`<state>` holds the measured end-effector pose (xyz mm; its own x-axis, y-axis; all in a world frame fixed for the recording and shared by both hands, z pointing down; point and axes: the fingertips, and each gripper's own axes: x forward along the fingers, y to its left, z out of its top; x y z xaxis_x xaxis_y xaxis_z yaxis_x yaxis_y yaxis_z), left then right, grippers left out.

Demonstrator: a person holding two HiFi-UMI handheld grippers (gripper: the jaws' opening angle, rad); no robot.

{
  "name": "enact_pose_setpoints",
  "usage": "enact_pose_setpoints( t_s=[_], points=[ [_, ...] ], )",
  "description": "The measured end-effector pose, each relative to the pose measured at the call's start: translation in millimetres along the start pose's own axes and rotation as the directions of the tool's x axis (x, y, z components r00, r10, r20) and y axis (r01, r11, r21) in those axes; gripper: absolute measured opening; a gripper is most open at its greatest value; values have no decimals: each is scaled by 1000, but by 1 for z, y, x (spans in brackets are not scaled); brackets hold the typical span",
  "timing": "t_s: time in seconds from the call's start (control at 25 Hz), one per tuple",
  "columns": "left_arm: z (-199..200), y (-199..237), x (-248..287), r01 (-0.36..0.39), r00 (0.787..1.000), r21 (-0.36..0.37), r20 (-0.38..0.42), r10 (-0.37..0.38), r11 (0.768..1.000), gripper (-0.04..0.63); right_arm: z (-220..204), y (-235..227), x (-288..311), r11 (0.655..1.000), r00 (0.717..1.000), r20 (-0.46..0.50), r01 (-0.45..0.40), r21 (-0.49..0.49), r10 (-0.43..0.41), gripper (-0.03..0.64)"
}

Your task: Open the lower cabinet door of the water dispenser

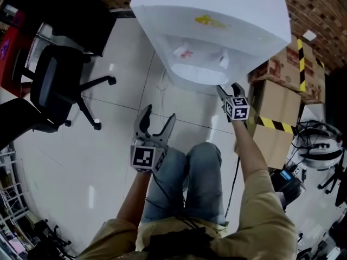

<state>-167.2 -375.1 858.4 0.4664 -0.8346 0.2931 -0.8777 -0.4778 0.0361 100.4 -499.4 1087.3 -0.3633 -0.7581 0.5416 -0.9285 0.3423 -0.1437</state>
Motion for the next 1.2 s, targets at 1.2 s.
enact_pose_setpoints(
  t_s=[1.2],
  points=[
    [153,-25,-176,-85,987,-153,-147,62,985,324,80,305,-219,935,942,-102,-298,193,321,241]
  ],
)
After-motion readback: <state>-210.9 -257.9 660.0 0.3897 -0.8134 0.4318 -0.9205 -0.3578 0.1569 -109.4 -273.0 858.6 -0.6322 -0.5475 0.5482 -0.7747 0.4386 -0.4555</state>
